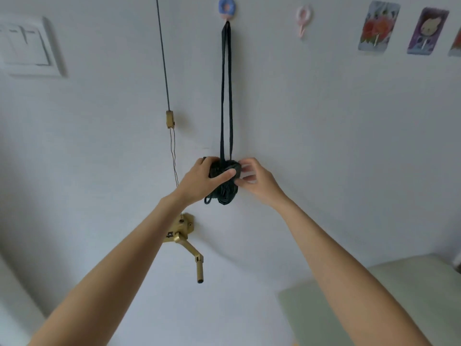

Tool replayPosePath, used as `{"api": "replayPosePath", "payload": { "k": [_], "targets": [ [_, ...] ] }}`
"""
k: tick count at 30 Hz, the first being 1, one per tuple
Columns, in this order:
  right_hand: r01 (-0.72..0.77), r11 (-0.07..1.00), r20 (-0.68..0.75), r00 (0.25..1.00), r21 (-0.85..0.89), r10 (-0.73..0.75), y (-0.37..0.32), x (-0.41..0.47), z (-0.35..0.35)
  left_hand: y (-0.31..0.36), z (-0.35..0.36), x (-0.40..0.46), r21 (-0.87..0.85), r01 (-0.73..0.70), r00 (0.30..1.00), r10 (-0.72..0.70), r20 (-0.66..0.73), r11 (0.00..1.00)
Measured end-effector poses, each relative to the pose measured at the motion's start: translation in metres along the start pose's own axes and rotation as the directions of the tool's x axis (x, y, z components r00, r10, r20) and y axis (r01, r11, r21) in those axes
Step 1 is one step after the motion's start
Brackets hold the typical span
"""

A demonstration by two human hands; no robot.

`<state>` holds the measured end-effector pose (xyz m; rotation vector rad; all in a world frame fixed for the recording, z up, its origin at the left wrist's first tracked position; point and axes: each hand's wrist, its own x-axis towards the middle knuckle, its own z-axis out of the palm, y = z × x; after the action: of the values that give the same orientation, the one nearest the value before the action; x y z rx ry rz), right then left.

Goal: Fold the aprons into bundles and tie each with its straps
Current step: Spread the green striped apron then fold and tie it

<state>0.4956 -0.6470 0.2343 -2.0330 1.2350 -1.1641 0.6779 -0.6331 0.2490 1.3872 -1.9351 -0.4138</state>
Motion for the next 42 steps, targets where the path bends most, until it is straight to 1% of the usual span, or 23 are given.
{"api": "replayPosePath", "payload": {
  "k": [1,3,5,7,10,11,12,13,14,16,17,19,20,22,25,28,30,33,35,37,39,40,42],
  "targets": [
    [-0.008,0.998,-0.030,0.999,0.062,0.010,0.001,-0.004,0.005,-0.001,0.006,-0.003,-0.095,-0.017,1.000,0.017,-0.003,0.995],
    [0.024,0.997,-0.091,0.996,0.071,-0.018,0.002,-0.009,0.014,-0.003,0.015,-0.008,-0.262,-0.063,0.997,0.051,-0.052,0.963],
    [0.048,0.996,-0.088,0.995,0.071,-0.042,0.003,-0.012,0.021,-0.007,0.022,-0.012,-0.328,-0.096,0.992,0.064,-0.107,0.940],
    [0.039,0.995,-0.067,0.997,0.095,-0.033,0.002,-0.013,0.027,-0.012,0.028,-0.015,-0.274,-0.129,0.982,0.086,-0.166,0.953],
    [0.033,0.999,-0.136,0.990,0.022,-0.029,0.007,-0.011,0.034,-0.018,0.035,-0.012,-0.059,-0.135,0.956,0.114,-0.269,0.989],
    [0.033,0.999,-0.160,0.987,0.003,-0.032,0.008,-0.009,0.036,-0.019,0.035,-0.011,-0.023,-0.120,0.946,0.108,-0.305,0.992],
    [0.042,0.999,-0.189,0.981,-0.020,-0.045,0.011,-0.008,0.039,-0.020,0.034,-0.010,-0.037,-0.109,0.932,0.089,-0.352,0.993],
    [0.076,0.995,-0.238,0.967,-0.069,-0.090,0.013,-0.008,0.042,-0.020,0.034,-0.009,-0.095,-0.090,0.920,0.046,-0.390,0.991],
    [0.133,0.980,-0.305,0.936,-0.147,-0.173,0.018,-0.009,0.044,-0.021,0.033,-0.008,-0.150,-0.078,0.905,0.007,-0.426,0.986],
    [0.250,0.900,-0.391,0.835,-0.358,-0.388,0.027,-0.016,0.047,-0.022,0.030,-0.004,-0.185,-0.056,0.888,-0.036,-0.459,0.981],
    [0.270,0.843,-0.371,0.804,-0.466,-0.463,0.033,-0.021,0.048,-0.022,0.029,-0.002,-0.185,-0.054,0.891,-0.036,-0.453,0.981],
    [0.274,0.737,-0.279,0.800,-0.618,-0.531,0.044,-0.028,0.050,-0.023,0.027,0.001,-0.192,-0.056,0.899,-0.034,-0.436,0.980],
    [0.258,0.719,-0.263,0.809,-0.645,-0.526,0.048,-0.028,0.049,-0.024,0.026,0.002,-0.194,-0.060,0.900,-0.031,-0.434,0.979],
    [0.246,0.733,-0.275,0.814,-0.635,-0.511,0.048,-0.024,0.047,-0.027,0.028,0.002,-0.199,-0.065,0.900,-0.028,-0.434,0.978],
    [0.315,0.758,-0.256,0.809,-0.571,-0.530,0.032,-0.013,0.043,-0.030,0.029,0.002,-0.197,-0.081,0.893,-0.016,-0.450,0.977],
    [0.267,0.798,-0.275,0.841,-0.540,-0.467,0.023,-0.004,0.046,-0.031,0.030,0.001,-0.197,-0.116,0.891,0.014,-0.454,0.974],
    [0.229,0.850,-0.290,0.872,-0.474,-0.396,0.027,-0.004,0.054,-0.035,0.033,0.000,-0.200,-0.142,0.893,0.038,-0.448,0.969],
    [0.196,0.916,-0.347,0.881,-0.349,-0.321,0.031,-0.009,0.058,-0.037,0.036,0.000,-0.275,-0.122,0.903,-0.009,-0.430,0.954],
    [0.188,0.919,-0.349,0.883,-0.347,-0.312,0.028,-0.008,0.055,-0.038,0.035,0.001,-0.358,-0.082,0.916,-0.071,-0.396,0.930],
    [0.193,0.911,-0.308,0.898,-0.364,-0.313,0.024,-0.008,0.050,-0.039,0.032,0.001,-0.389,-0.061,0.929,-0.090,-0.359,0.919],
    [0.192,0.897,-0.262,0.913,-0.399,-0.312,0.021,-0.009,0.042,-0.035,0.030,0.002,-0.331,-0.090,0.930,-0.040,-0.365,0.939],
    [0.196,0.880,-0.240,0.916,-0.434,-0.322,0.020,-0.010,0.038,-0.033,0.029,0.002,-0.259,-0.120,0.915,0.006,-0.403,0.959],
    [0.228,0.809,-0.202,0.899,-0.542,-0.389,0.021,-0.021,0.027,-0.021,0.033,-0.004,-0.084,-0.149,0.850,0.084,-0.520,0.985]
  ]
}}
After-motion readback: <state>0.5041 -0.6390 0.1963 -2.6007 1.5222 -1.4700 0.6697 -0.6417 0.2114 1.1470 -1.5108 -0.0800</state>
